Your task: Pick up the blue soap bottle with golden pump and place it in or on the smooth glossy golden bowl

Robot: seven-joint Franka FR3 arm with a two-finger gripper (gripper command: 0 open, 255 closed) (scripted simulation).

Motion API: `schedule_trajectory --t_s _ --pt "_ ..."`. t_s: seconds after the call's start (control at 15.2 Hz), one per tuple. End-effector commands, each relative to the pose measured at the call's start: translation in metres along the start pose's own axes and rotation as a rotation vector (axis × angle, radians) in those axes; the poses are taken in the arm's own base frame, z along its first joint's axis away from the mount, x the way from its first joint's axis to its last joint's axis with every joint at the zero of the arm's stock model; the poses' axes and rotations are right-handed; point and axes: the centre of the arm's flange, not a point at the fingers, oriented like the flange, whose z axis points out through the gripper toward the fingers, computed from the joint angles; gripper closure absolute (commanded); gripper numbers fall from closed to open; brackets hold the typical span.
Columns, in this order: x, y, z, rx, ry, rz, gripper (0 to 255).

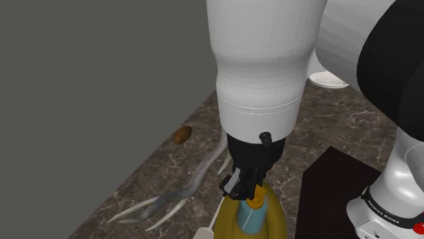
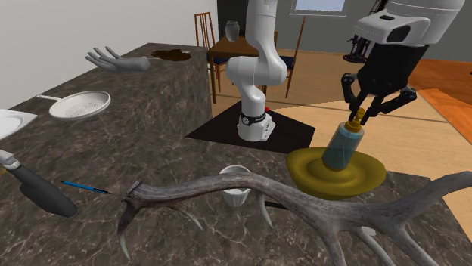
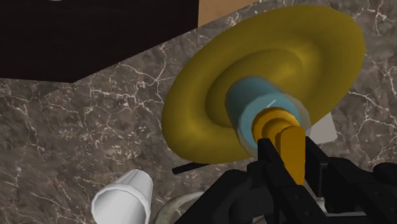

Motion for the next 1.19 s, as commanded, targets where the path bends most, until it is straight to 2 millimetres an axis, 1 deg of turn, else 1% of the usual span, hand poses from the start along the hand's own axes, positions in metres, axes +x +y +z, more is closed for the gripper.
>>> schedule_trajectory --t_s 0.0,0.13,0.2,0.53,0.73,0.79,1.12 --pt "-0.001 0.0 0.006 -0.011 -0.013 -0.002 255" --pt "-0.001 0.0 0.006 -0.011 -0.013 -0.002 255" --pt "0.0 -0.001 0.006 -0.011 -0.013 -0.002 0" --pt "-0.001 0.0 0.006 -0.011 -0.013 -0.002 0" --pt "0.0 -0.001 -0.033 -0.011 -0.013 -0.002 0" --pt "0.0 -0.001 -0.044 -0.011 -0.013 -0.002 0" --pt "0.0 -0.001 -0.044 -0.011 -0.013 -0.002 0"
